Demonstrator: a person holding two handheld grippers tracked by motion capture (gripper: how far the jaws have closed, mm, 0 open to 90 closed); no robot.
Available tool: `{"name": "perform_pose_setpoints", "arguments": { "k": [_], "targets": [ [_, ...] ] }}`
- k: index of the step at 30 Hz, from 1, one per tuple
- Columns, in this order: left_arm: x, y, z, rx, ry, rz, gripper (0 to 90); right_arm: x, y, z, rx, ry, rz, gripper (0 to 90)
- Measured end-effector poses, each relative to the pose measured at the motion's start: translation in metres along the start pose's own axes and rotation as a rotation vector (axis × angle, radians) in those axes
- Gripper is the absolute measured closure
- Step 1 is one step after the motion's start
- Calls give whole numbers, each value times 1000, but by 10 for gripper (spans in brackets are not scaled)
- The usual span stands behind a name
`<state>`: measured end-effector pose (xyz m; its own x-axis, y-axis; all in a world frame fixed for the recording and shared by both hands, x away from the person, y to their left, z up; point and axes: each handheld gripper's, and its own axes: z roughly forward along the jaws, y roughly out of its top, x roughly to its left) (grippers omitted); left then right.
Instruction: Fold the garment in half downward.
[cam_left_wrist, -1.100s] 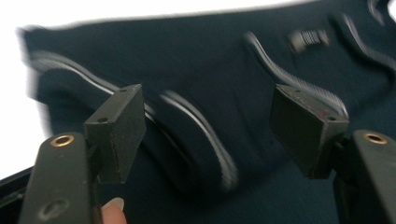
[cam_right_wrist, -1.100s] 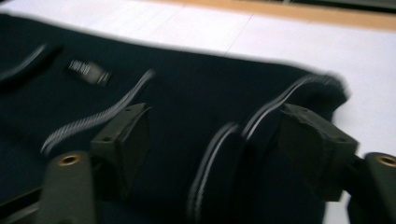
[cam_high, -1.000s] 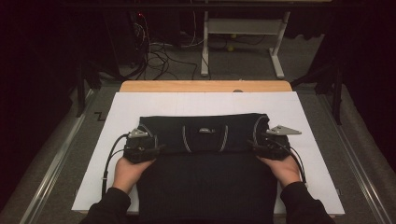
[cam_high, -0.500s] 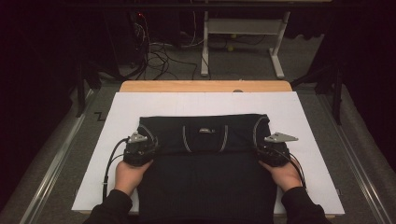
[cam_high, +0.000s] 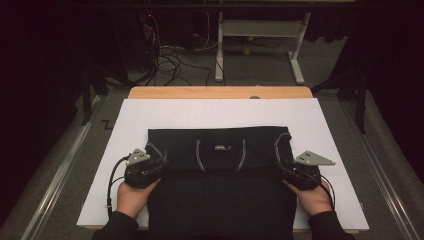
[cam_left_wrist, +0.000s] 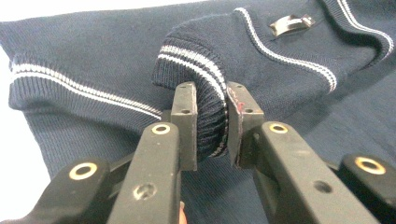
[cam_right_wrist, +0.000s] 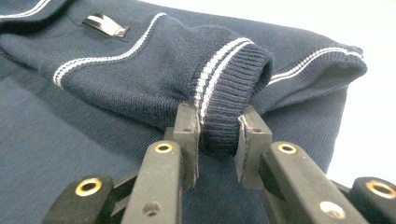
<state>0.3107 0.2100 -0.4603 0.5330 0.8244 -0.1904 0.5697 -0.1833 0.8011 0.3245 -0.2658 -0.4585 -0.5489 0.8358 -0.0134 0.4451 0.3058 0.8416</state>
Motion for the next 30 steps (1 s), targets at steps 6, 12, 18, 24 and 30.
{"name": "perform_pose_setpoints", "arguments": {
  "k": [6,12,18,24,30],
  "targets": [
    [-6,-11,-7,29,0,18,718,7,-9,-10,21,12,-22,744],
    [-7,-20,-7,50,3,10,717,12,-16,-14,41,13,-40,742],
    [-6,-23,-6,67,7,7,716,16,-20,-16,58,7,-49,737],
    [-14,-23,-17,44,-8,30,715,19,-22,-21,53,7,-55,737],
    [-15,-30,-19,68,-14,25,715,21,-26,-28,54,16,-53,737]
  ]
}}
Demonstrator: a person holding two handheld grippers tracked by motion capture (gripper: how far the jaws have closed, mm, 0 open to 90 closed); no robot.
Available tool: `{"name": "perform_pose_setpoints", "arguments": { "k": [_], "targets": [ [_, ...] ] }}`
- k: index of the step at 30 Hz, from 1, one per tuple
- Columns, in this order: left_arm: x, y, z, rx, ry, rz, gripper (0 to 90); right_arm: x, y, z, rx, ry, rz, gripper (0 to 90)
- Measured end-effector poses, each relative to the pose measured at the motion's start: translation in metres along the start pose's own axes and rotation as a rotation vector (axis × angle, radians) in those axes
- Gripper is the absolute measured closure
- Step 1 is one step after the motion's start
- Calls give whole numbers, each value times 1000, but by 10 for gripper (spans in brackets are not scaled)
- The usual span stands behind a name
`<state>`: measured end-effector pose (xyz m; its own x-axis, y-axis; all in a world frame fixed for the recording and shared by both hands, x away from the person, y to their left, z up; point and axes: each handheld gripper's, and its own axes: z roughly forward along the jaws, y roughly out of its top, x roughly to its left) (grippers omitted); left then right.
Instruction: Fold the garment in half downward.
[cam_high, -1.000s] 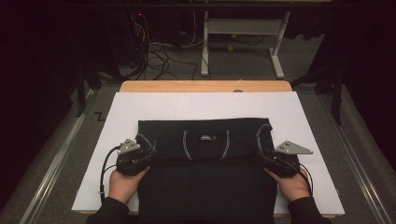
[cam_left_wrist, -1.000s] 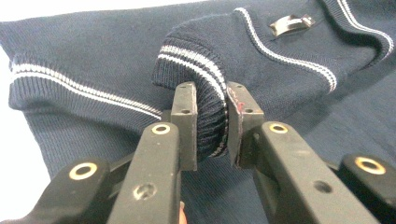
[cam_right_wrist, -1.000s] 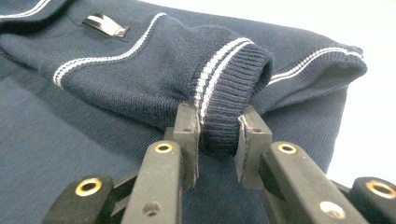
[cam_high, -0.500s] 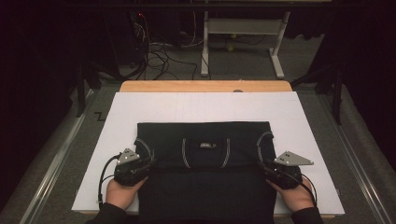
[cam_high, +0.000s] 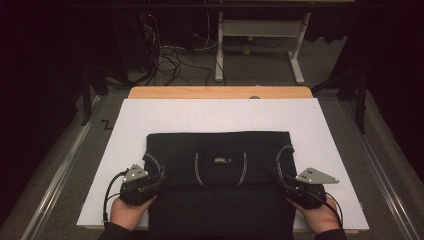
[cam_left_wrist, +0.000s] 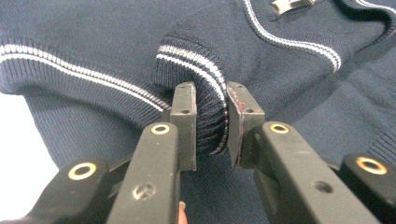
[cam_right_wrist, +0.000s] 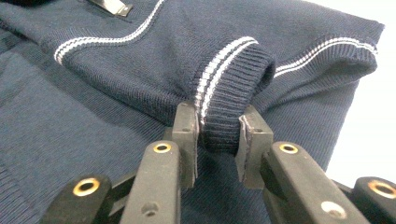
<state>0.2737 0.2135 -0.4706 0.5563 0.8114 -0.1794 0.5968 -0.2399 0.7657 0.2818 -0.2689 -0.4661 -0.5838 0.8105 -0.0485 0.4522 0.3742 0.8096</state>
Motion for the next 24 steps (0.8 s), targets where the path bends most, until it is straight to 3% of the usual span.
{"name": "perform_pose_setpoints", "arguments": {
  "k": [6,10,15,17,19,21,24],
  "targets": [
    [1,-3,-1,8,5,-3,710,6,-3,-4,3,13,-13,734],
    [1,-9,5,47,11,4,694,7,-7,-2,31,14,-11,718],
    [0,-10,5,49,14,8,656,6,-11,1,60,13,-17,686],
    [2,-11,5,52,5,-2,595,6,-11,3,71,14,-14,629],
    [2,-10,4,47,-8,9,479,6,-11,2,55,8,-3,558],
    [2,-9,3,40,8,18,386,5,-10,1,35,6,8,464],
    [5,-8,-1,-12,-17,12,301,3,-10,-1,-3,13,39,350]
  ]
}}
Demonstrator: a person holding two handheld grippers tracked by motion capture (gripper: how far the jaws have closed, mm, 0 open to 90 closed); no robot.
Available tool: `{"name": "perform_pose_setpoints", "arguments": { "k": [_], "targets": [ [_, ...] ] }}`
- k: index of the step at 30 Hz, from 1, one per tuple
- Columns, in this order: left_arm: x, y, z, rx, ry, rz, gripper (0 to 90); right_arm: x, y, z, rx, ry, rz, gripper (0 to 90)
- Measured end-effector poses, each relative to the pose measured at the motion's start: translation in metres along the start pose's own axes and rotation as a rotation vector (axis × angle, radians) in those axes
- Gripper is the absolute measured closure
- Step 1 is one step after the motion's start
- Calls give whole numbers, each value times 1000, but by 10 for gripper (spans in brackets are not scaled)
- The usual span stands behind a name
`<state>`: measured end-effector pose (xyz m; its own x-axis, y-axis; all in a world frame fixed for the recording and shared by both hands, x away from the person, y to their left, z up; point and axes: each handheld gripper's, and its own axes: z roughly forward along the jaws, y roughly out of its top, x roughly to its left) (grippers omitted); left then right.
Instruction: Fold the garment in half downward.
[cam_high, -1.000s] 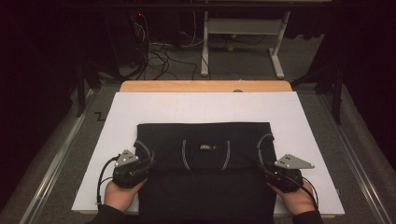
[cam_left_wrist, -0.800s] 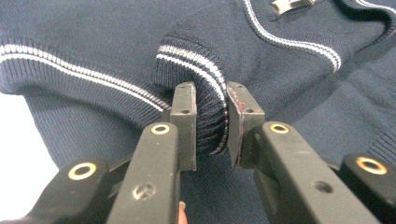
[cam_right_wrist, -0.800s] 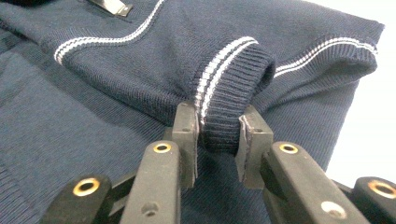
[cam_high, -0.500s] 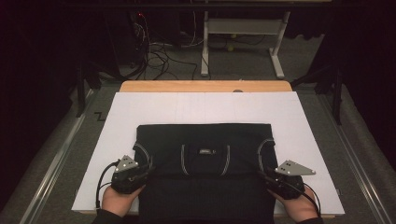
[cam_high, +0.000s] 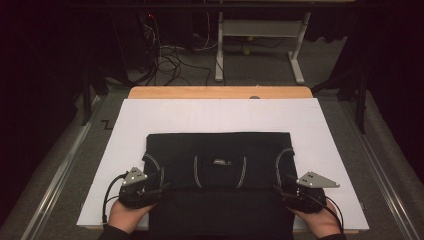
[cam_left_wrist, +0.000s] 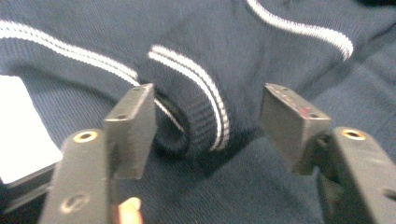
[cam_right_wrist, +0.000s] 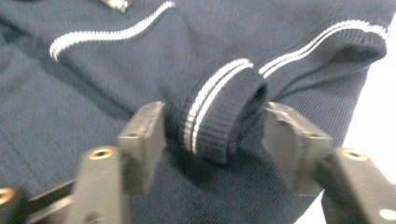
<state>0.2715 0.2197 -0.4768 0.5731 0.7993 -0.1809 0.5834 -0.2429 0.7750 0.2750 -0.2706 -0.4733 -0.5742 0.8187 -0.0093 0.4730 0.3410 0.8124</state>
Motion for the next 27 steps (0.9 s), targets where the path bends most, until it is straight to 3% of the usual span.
{"name": "perform_pose_setpoints", "arguments": {
  "k": [4,5,8,11,18,24,27],
  "targets": [
    [2,3,-1,-28,4,-5,118,-2,2,-2,-45,12,13,234],
    [2,3,-2,-33,6,-4,115,-2,2,-2,-57,18,22,201],
    [3,6,-1,-38,-26,-5,1,-2,3,-2,-79,34,40,124],
    [1,8,-1,-53,-25,13,0,-3,7,-1,-91,35,74,2],
    [-6,18,7,-45,-45,52,0,1,14,1,-115,20,69,2],
    [-6,24,18,-31,-66,32,0,9,23,12,-108,28,30,2],
    [-9,31,22,-37,-79,43,0,12,29,17,-114,37,12,2]
  ]
}}
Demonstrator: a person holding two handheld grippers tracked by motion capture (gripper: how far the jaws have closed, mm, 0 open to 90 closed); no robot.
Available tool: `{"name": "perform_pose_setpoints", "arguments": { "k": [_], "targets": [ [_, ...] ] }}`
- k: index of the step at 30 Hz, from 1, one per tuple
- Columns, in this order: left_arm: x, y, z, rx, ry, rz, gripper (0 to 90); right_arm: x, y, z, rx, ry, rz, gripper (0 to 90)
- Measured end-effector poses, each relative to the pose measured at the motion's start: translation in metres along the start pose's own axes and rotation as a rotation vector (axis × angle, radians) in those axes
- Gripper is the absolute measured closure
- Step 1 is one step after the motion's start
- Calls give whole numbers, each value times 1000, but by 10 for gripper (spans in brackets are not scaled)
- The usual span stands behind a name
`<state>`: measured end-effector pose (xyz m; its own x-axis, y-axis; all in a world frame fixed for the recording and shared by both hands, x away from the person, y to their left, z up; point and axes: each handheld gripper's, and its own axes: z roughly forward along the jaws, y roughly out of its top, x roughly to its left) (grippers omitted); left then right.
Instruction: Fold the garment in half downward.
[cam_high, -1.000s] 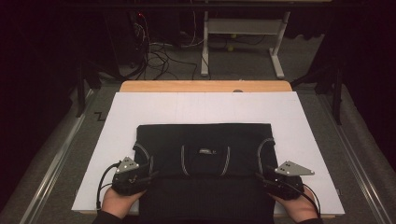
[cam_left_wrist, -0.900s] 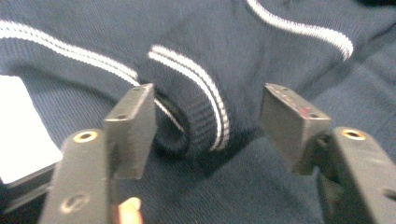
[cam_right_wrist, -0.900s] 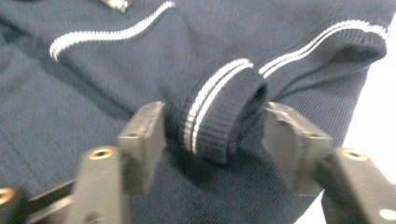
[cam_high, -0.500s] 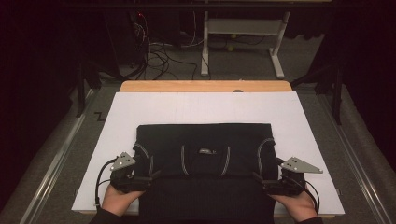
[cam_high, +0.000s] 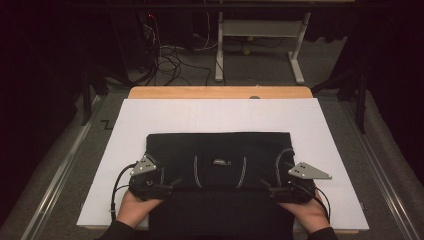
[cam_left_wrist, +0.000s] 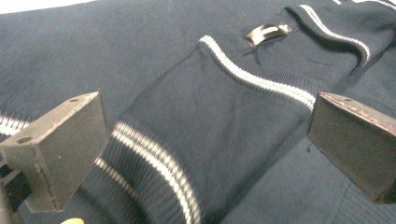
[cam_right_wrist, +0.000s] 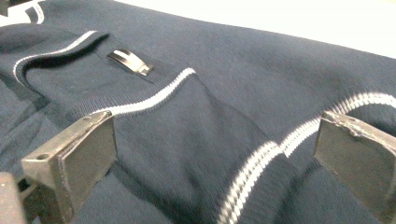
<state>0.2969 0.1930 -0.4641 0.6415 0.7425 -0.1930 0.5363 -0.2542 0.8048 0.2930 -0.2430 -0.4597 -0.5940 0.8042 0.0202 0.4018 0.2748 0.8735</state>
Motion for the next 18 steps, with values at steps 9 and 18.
{"name": "perform_pose_setpoints", "arguments": {
  "k": [9,18],
  "targets": [
    [-12,34,17,-16,-37,-3,0,5,29,20,15,24,-21,15],
    [-8,71,37,26,0,-6,0,3,58,45,55,4,-2,118]
  ]
}}
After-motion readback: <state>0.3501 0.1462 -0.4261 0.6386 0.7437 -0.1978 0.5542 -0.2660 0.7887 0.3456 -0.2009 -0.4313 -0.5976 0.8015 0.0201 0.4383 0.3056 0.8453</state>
